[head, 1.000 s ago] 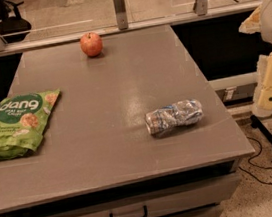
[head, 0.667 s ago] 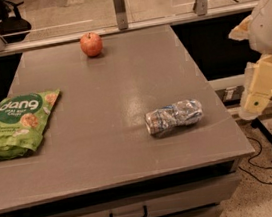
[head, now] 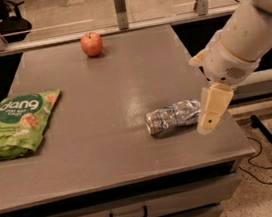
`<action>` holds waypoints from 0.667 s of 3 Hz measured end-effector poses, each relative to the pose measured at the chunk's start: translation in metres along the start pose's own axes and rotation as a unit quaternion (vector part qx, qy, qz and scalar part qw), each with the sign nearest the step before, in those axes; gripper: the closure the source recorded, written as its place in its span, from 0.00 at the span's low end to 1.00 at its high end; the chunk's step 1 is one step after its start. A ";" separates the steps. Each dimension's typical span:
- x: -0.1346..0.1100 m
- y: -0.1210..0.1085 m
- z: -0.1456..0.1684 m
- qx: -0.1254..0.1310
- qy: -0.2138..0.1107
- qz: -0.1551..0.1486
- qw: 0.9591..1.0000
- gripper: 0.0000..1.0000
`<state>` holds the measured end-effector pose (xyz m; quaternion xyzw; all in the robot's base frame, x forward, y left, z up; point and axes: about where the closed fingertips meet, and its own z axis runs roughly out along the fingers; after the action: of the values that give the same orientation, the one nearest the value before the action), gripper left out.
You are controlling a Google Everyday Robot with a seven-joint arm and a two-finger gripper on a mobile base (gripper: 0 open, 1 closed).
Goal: Move redbull can near apple
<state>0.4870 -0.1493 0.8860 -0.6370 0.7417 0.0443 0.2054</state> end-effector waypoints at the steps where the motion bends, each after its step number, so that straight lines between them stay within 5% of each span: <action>1: -0.012 0.000 0.035 -0.019 -0.016 -0.009 1.000 0.00; 2: -0.021 -0.004 0.057 -0.027 -0.026 -0.013 0.999 0.18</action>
Offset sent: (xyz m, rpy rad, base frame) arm 0.0328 0.0521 -0.0623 0.0744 0.0426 0.0706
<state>0.5068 -0.1123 0.8427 -0.6508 0.7260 0.0782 0.2081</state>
